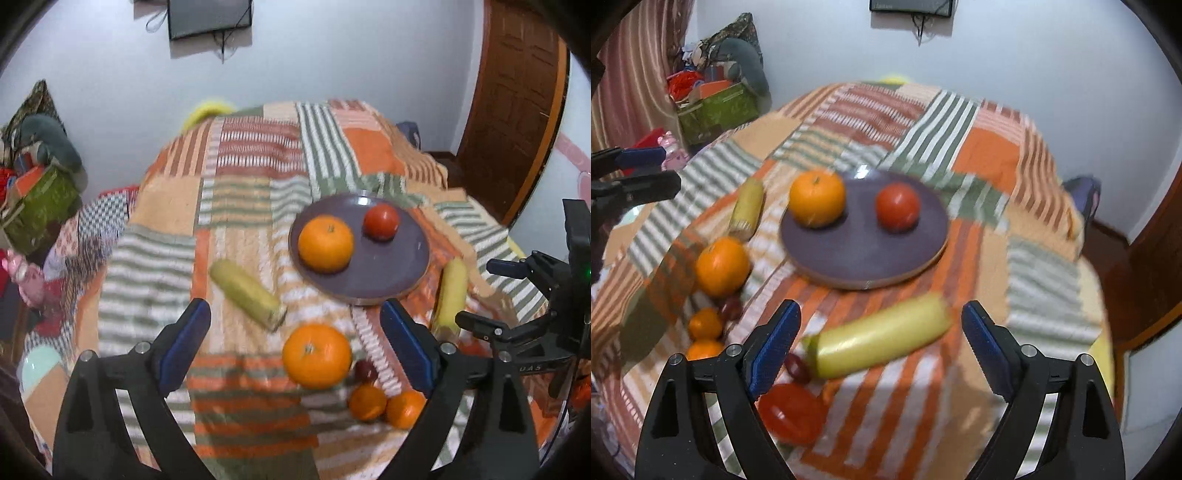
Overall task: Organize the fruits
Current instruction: 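Grasp a second large orange with the left gripper while the right gripper grasps the yellow squash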
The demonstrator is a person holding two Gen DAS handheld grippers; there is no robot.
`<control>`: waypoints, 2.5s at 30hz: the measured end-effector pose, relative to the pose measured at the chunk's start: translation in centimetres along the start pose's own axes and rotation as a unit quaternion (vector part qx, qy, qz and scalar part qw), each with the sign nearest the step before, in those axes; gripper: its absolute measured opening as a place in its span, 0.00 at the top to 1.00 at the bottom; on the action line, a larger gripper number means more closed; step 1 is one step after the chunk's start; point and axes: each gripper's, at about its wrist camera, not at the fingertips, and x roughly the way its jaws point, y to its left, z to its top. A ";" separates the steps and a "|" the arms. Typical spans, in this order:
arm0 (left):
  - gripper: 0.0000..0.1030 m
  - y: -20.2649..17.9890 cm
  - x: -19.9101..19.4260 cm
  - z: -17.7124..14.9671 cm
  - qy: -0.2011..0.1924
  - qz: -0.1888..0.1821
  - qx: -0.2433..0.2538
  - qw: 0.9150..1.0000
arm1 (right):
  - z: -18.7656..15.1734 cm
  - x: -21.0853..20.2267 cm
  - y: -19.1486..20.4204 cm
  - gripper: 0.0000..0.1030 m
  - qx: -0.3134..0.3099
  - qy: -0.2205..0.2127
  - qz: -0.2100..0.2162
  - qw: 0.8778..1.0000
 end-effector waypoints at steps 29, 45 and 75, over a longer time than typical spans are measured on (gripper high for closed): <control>0.37 -0.8 7.8 -4.0 0.102 -0.035 -0.033 0.994 | -4.9 -0.9 -6.1 0.42 0.051 0.047 -0.014 0.998; 0.38 0.5 3.7 -3.8 0.056 -0.035 -0.041 0.997 | -2.2 3.4 -7.9 0.07 0.183 0.052 -0.049 0.980; 0.38 -2.3 1.6 -2.1 0.030 -0.050 -0.022 0.998 | -2.5 2.1 -6.9 0.61 0.086 0.096 0.000 0.992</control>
